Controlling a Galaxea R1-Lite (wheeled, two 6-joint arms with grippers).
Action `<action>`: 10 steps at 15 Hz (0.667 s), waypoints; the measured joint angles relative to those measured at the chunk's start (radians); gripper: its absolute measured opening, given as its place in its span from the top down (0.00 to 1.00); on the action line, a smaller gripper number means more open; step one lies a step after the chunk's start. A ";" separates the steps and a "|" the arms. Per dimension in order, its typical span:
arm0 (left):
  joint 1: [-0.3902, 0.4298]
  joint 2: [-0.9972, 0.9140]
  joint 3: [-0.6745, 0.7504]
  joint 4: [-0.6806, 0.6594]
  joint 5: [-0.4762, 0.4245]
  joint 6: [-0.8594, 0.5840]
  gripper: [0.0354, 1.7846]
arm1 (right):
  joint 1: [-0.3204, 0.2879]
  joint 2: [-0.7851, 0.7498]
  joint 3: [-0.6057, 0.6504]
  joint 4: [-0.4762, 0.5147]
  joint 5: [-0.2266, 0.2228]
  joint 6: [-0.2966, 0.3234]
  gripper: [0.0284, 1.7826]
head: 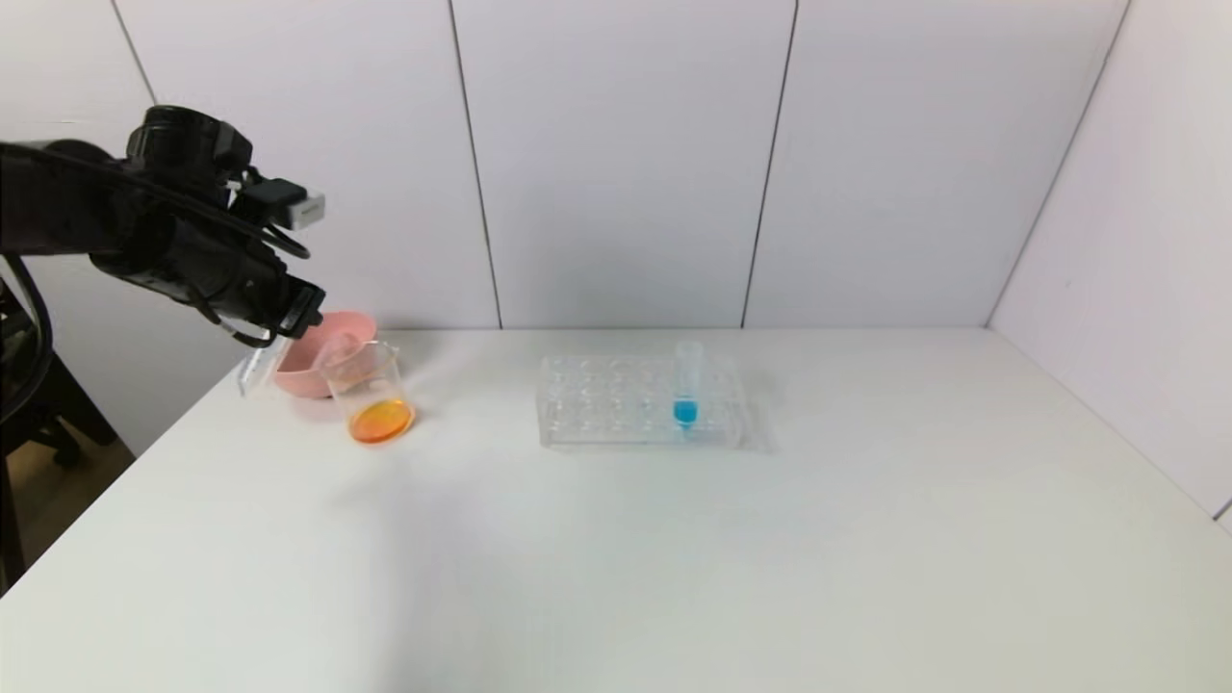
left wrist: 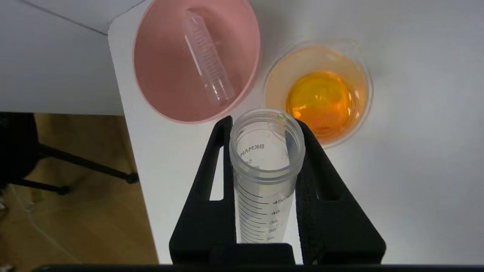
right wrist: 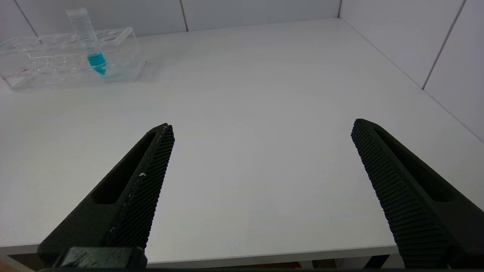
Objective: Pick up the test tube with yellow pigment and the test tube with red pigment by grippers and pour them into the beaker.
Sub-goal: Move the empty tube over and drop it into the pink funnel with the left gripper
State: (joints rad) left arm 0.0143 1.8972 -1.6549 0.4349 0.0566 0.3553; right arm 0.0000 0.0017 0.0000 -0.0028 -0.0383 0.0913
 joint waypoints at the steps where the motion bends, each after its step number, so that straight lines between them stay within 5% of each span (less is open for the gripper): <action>1: 0.006 -0.026 0.113 -0.143 0.014 -0.077 0.76 | 0.000 0.000 0.000 0.000 0.000 0.000 0.04; 6: 0.017 -0.095 0.585 -0.929 0.176 -0.276 0.76 | 0.000 0.000 0.000 0.000 0.000 0.000 0.04; 10: 0.020 -0.039 0.708 -1.441 0.322 -0.346 0.76 | 0.000 0.000 0.000 0.000 0.000 0.000 0.04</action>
State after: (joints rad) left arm 0.0340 1.8583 -0.9466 -1.0057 0.3785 0.0096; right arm 0.0000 0.0017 0.0000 -0.0032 -0.0383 0.0917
